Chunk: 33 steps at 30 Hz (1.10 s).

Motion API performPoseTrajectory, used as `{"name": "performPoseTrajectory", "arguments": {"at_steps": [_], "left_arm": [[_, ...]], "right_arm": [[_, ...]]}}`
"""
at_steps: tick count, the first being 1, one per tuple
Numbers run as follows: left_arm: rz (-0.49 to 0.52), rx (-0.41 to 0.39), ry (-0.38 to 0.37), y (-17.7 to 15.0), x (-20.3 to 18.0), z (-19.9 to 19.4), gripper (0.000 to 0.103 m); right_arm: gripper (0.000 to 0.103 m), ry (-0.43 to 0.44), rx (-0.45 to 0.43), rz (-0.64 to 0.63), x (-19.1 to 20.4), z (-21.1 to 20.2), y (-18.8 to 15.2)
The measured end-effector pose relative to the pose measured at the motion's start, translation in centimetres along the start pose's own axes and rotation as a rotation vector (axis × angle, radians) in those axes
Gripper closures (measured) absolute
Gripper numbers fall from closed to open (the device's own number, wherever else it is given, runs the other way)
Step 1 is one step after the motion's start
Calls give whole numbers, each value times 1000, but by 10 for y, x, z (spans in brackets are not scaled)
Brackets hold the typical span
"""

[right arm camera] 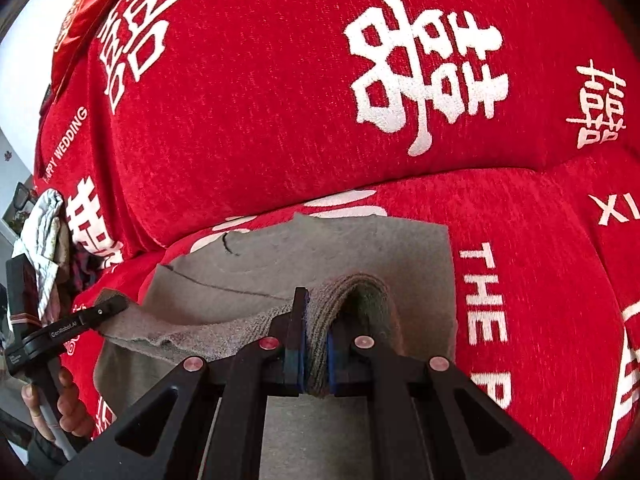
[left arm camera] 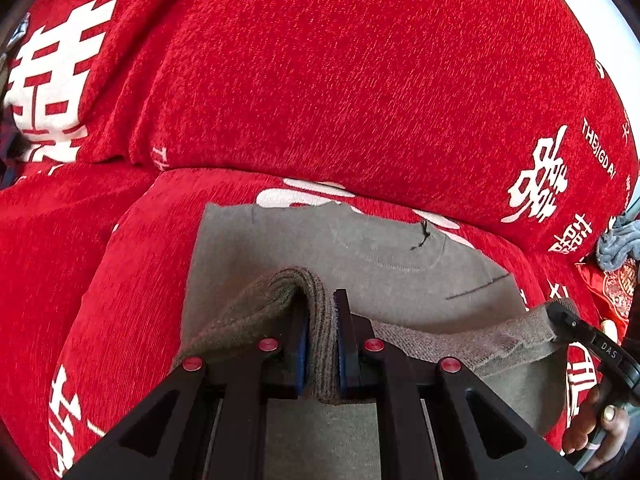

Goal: Fold small clothes

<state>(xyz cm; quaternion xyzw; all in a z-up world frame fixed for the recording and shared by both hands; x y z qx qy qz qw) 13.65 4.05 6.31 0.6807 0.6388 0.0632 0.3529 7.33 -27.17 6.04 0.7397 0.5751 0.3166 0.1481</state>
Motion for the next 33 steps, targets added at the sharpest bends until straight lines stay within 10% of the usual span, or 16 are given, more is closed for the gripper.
{"name": "performPoseTrajectory", "arguments": {"at_steps": [33], "left_arm": [[0, 117, 10, 22, 19, 87, 90]], "right_arm": [[95, -65, 84, 69, -25, 89, 14]]}}
Point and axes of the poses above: each gripper's, at about its wrist camera, not at the fingertips, and z roughly the way its jaws point, x to its left, y to its top, the point moved 1 cm from there along z, roughly the way its jaws point, and after that the axes turned 7 degrees about -y, right-handed, at the moved point
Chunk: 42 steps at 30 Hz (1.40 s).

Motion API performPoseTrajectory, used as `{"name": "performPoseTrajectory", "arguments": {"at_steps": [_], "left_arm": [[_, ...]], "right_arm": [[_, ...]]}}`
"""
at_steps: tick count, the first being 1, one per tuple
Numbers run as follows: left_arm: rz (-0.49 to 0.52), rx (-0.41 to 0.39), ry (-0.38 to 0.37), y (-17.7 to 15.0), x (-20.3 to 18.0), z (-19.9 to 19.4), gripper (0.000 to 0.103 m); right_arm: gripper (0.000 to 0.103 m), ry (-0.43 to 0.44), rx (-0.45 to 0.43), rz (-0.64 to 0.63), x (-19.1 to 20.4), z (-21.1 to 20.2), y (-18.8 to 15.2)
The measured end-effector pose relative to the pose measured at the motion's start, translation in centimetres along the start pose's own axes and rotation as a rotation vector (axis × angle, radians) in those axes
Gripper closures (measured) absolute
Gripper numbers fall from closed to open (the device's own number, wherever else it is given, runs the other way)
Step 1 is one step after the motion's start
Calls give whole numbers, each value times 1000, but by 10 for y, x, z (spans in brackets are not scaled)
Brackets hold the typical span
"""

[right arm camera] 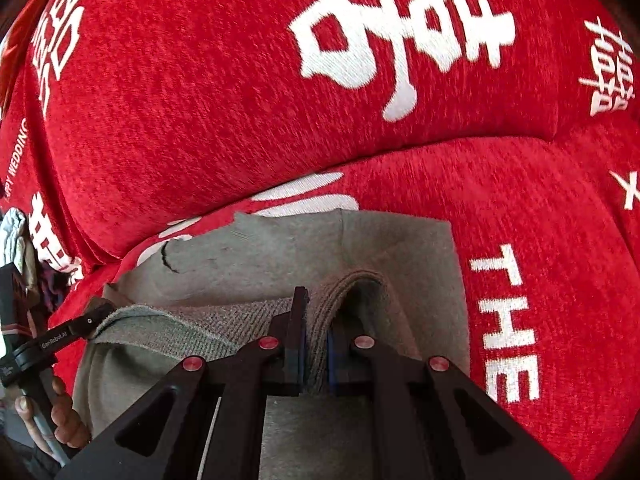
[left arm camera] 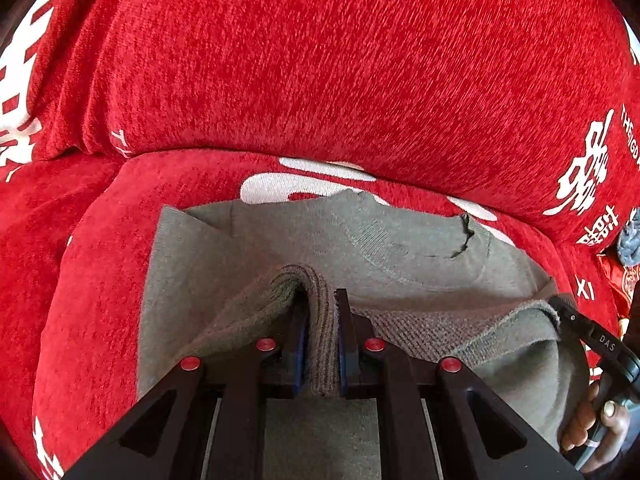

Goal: Fold small clothes

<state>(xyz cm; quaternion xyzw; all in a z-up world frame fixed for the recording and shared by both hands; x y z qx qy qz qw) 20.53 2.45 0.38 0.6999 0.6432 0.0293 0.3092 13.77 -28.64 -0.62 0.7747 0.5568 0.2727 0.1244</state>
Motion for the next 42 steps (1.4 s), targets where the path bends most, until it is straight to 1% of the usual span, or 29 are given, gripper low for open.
{"name": "performPoseTrajectory", "arguments": {"at_steps": [6, 11, 15, 16, 17, 18, 19, 20, 21, 22, 23, 24, 26, 27, 29, 30, 32, 33, 35, 37, 39, 41, 42], "left_arm": [[-20, -7, -25, -1, 7, 9, 90], [-17, -22, -29, -3, 7, 12, 89], [19, -60, -9, -9, 3, 15, 87], [26, -66, 2, -10, 0, 15, 85], [30, -66, 2, -10, -1, 15, 76], [43, -62, -14, -11, -3, 16, 69], [54, -55, -36, -11, -5, 16, 47], [67, -45, -65, -10, -7, 16, 24], [80, -38, -82, -10, -10, 15, 15], [92, -44, -68, -9, -13, 14, 6], [97, -56, -45, -8, -13, 12, 5], [96, -58, -37, -8, -13, 12, 5], [73, -47, -61, -5, -7, 10, 5], [46, -57, -66, -4, -2, 5, 5], [-14, -110, -77, -4, 8, -11, 5], [-34, -131, -87, -5, 11, -19, 5], [-37, -155, -109, -6, 11, -30, 5], [-16, -154, -118, -8, 6, -34, 5], [50, -125, -113, -12, -9, -30, 5], [175, -77, -62, -16, -34, -16, 5], [260, -34, -35, -19, -53, -2, 5], [302, 21, -1, -16, -63, 16, 5], [304, 48, 46, -13, -61, 27, 5]], "right_arm": [[95, 0, -7, 5, -4, 7, -2], [95, 4, -18, 8, -5, 10, -5], [92, 13, -18, 8, -5, 11, -5], [91, 25, -15, 13, -6, 11, -6], [88, 38, -15, 19, -8, 11, -6], [81, 62, -15, 28, -9, 11, -6], [77, 82, -16, 32, -10, 11, -6], [68, 103, -19, 31, -10, 10, -6], [59, 121, -21, 26, -9, 9, -6], [54, 133, -24, 14, -7, 8, -6], [48, 138, -27, 0, -4, 8, -6], [46, 137, -29, -18, 0, 7, -6], [45, 114, -38, -28, 3, 4, -5], [45, 98, -55, -15, 3, 0, -4], [44, 76, -110, 38, -3, -14, -4], [42, 87, -140, 65, -7, -23, -4], [42, 79, -174, 67, -7, -37, -6], [42, 59, -175, 30, -2, -40, -6], [42, 25, -152, -79, 15, -40, -5], [42, -11, -112, -179, 35, -31, -6], [42, -28, -53, -253, 53, -17, -7], [42, -78, 12, -316, 67, 4, -10], [42, -123, 43, -337, 70, 16, -10]]}}
Point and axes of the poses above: each gripper's, at about its wrist camera, not at the fingertips, and z roughly the way its jaws point, x to its left, y to its top, the point moved 1 cm from there along z, roughly the way its jaws point, and after that the axes turned 7 degrees about -y, right-handed, at the moved point
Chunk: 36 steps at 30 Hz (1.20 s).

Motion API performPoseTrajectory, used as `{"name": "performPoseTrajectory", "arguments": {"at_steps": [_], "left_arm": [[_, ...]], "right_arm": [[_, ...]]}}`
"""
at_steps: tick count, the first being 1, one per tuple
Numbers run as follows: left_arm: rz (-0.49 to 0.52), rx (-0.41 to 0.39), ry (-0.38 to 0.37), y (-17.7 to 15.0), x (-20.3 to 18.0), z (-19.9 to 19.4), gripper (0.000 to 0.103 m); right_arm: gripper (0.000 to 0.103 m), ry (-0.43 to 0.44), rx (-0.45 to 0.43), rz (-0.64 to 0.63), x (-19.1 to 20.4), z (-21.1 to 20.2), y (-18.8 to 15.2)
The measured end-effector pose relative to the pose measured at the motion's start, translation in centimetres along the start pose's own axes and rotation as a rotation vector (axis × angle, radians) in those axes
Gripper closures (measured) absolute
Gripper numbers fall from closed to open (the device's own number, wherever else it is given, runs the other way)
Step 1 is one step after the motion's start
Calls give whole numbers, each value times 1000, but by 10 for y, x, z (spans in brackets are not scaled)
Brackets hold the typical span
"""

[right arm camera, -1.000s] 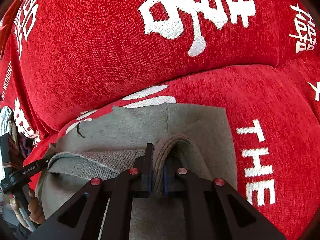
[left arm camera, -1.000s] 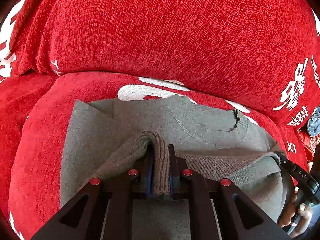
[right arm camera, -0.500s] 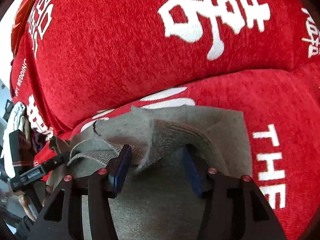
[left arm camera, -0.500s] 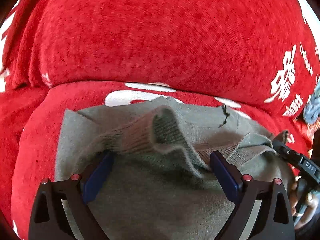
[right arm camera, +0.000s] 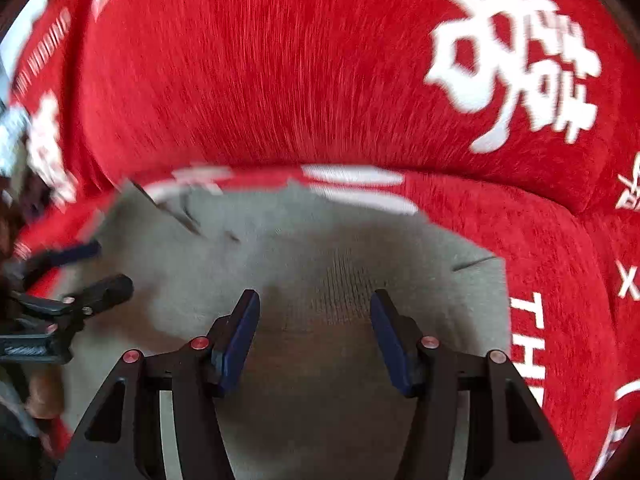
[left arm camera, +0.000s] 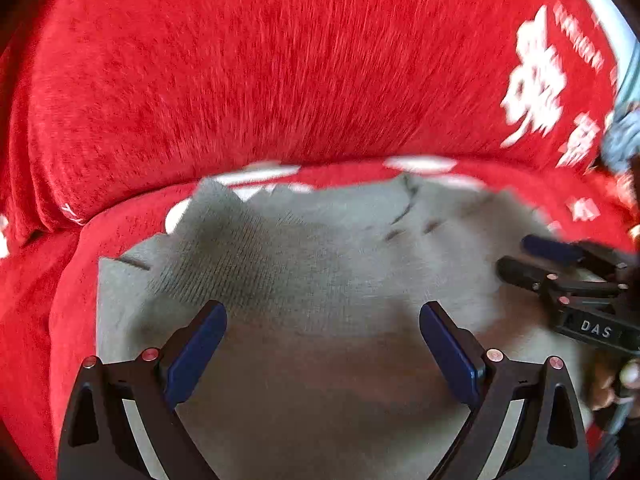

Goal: Fold small clothes

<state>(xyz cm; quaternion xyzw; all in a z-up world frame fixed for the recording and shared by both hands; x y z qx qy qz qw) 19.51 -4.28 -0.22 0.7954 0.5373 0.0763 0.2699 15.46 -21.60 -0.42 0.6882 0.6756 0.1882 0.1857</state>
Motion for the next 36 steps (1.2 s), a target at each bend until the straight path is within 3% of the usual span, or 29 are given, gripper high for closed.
{"name": "performPoseTrajectory", "arguments": {"at_steps": [1, 2, 3, 5, 7, 12, 14, 15, 18, 20, 21, 24, 25, 26, 29, 31, 36], "left_arm": [[-16, 26, 46, 2, 6, 10, 5], [-49, 38, 36, 2, 13, 15, 5], [-95, 27, 5, 4, 22, 14, 5], [-184, -37, 55, 4, 41, 6, 5], [-247, -67, 48, 3, 54, 6, 5], [-187, -31, 227, 10, 36, 17, 5], [-170, -56, 293, 8, 28, 7, 5], [-167, -70, 295, 6, 24, 1, 5], [-155, -100, 159, -6, 17, -24, 5], [-129, -104, 86, -10, 3, -34, 5], [-115, -91, 72, -9, -2, -35, 5], [-53, 67, 28, -3, -14, -10, 5], [-26, 113, 42, -2, -17, 2, 5], [-4, 135, 62, -1, -17, 12, 0], [-84, 114, 63, 9, 2, 22, 0], [-138, 96, 70, 14, 17, 30, 0], [-102, 69, 120, 19, 10, 37, 0]], "right_arm": [[42, -29, 19, -9, 1, 9, 1], [42, -36, 8, -5, 0, 11, 3], [42, -48, -4, 6, -4, 12, 5], [42, -74, -17, 32, -12, 14, 6], [42, -100, -25, 60, -18, 18, 6], [42, -119, -13, 118, -31, 24, 11], [42, -137, -23, 128, -32, 15, 9], [42, -137, -32, 147, -33, 4, 5], [41, -26, -77, 158, -28, -25, -6], [37, -1, -92, 109, -15, -38, -8], [35, 6, -75, 72, -5, -38, -6], [35, 26, 46, 0, 13, -17, 0], [35, 14, 122, -31, 18, -1, 1], [31, -8, 140, -52, 22, 6, 1], [21, -62, 103, -70, 24, 17, 10], [21, -54, 98, -20, 18, 26, 15], [20, -108, 67, -33, 17, 38, 19]]}}
Point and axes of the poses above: each gripper's, at about its wrist camera, not at the fingertips, and z roughly the way its jaws point, x to its left, y to its top, the point moved 1 cm from there along z, roughly the way its jaws point, and after that the axes turned 7 degrees about -y, right-handed, at the moved point
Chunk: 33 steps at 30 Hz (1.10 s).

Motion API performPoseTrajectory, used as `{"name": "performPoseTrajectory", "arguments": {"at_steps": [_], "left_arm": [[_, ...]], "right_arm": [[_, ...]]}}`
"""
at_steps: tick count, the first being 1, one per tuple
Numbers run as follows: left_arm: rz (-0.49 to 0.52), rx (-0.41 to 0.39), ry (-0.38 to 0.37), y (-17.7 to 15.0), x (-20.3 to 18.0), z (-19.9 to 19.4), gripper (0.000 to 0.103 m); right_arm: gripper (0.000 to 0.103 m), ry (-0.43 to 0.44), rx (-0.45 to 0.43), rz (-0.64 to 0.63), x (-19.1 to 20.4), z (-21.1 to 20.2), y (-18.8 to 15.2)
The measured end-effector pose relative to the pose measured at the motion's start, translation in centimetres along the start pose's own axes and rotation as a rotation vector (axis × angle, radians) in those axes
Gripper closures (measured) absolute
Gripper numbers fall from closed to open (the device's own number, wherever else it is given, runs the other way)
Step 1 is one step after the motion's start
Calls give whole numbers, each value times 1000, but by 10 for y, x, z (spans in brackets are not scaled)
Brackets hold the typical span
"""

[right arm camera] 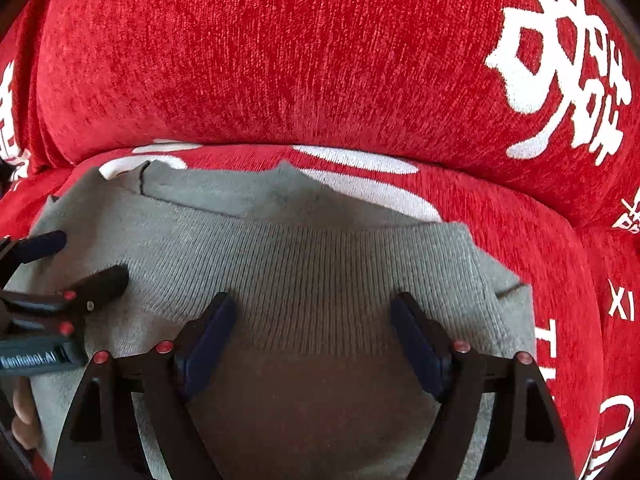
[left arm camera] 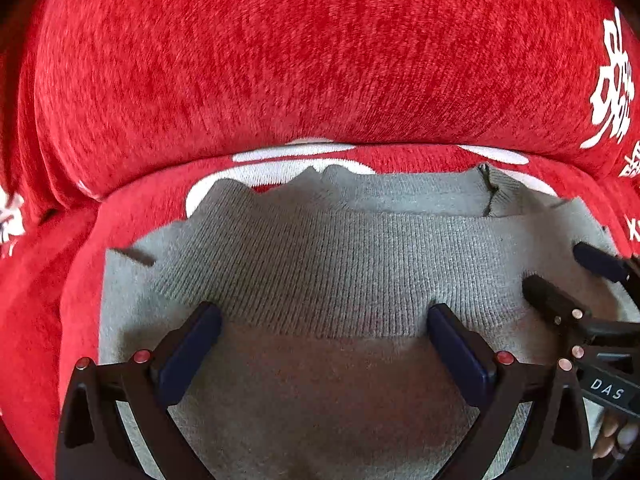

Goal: Fold small clothes

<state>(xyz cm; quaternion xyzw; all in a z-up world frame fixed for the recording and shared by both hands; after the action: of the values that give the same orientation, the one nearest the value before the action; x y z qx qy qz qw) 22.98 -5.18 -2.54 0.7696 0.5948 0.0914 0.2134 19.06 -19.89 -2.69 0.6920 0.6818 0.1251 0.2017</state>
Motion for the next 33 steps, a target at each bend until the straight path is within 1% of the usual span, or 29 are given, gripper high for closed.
{"name": "performPoseTrajectory", "arguments": {"at_steps": [2, 4, 6, 9, 10, 12, 14, 17, 19, 21, 22, 24, 26, 28, 30, 33], "left_arm": [[-26, 6, -12, 0, 2, -3, 0], [-53, -3, -2, -4, 3, -14, 0], [-66, -23, 10, -13, 2, -27, 0], [-68, -79, -44, -41, -3, -54, 0], [-71, -101, -57, -53, -4, -63, 0], [-70, -122, -71, -72, -5, -73, 0], [-65, -125, -50, -90, -4, -81, 0], [-50, -151, -32, -105, -3, -84, 0], [-34, -156, -10, -114, -7, -94, 0], [-24, -167, -19, -124, -8, -105, 0], [-26, -180, -19, -130, -8, -110, 0], [-44, -185, -10, -139, -4, -112, 0], [-81, -162, -8, -150, 5, -108, 0], [-98, -174, -11, -163, 13, -108, 0], [-68, -207, 2, -177, 12, -112, 0], [-56, -249, -1, -193, 13, -118, 0]], "right_arm": [[20, 6, 3, 11, -2, 0, 1], [21, 2, -9, 41, -7, -12, -3], [20, -9, -41, 66, -11, -32, -14], [20, 23, -106, 69, -15, -65, -36], [20, 24, -122, 69, -15, -73, -42], [20, 37, -152, 73, -14, -88, -57], [20, 43, -146, 61, -10, -90, -68], [21, 12, -124, 29, 1, -83, -90], [20, -12, -147, 6, 5, -91, -98], [20, -41, -149, 1, 3, -102, -105], [20, -38, -162, 11, 1, -108, -108], [20, -24, -168, 27, -6, -118, -119], [20, -31, -144, 34, -10, -115, -128], [20, -20, -118, 60, -19, -106, -142], [19, 0, -170, 81, -27, -112, -156], [19, -9, -222, 61, -26, -118, -173]]}}
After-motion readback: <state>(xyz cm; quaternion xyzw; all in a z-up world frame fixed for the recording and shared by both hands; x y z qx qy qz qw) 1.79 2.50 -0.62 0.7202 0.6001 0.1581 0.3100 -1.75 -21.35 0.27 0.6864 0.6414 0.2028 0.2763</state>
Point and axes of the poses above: each gripper's, at about its wrist camera, not at the fingertips, and z roughly the way its jaws point, x to its left, y to its top, the point moved 1 cm from there along z, roughly the way its jaws point, and after that the axes turned 7 degrees about -y, right-handed, at the moved point
